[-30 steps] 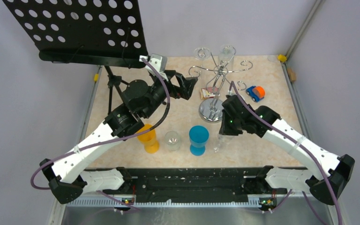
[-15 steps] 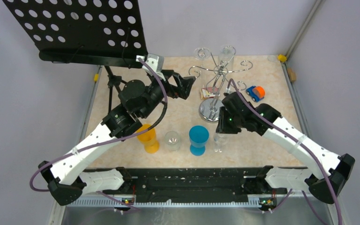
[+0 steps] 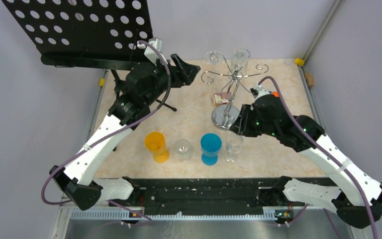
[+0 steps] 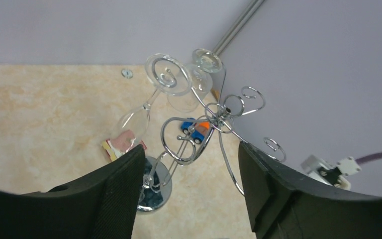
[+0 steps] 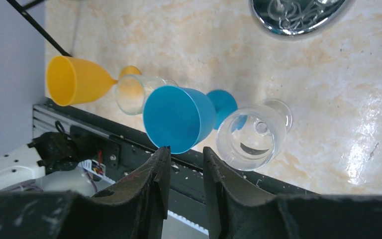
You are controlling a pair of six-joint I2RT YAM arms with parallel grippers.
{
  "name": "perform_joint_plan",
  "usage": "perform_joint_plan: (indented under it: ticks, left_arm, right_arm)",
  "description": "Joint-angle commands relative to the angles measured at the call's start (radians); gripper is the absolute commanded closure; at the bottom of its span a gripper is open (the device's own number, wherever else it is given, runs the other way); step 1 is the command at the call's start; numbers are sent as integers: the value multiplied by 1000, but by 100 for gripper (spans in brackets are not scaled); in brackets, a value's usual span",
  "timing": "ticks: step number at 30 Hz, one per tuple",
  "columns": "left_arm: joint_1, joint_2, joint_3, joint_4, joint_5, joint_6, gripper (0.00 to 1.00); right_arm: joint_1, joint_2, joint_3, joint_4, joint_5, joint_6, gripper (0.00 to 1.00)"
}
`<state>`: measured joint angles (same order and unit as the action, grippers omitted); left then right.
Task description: Take the wine glass off the wine glass rack
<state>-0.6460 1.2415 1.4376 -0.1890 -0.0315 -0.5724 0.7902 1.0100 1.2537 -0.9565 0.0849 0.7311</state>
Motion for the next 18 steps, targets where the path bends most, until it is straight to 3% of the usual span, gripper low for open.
perform_joint_plan:
  ticks: [1, 8, 18]
  left_arm:
    - [17, 61, 96, -40, 77, -115, 33]
    - [8, 150, 152, -54, 6, -126, 48]
    - [-89, 150, 184, -50, -219, -4, 50]
  right_arm:
    - [10, -63, 54, 67, 59, 30, 69]
    - [10, -130, 44, 85, 92, 59, 69]
    - [11, -155, 46, 93, 105, 62, 65]
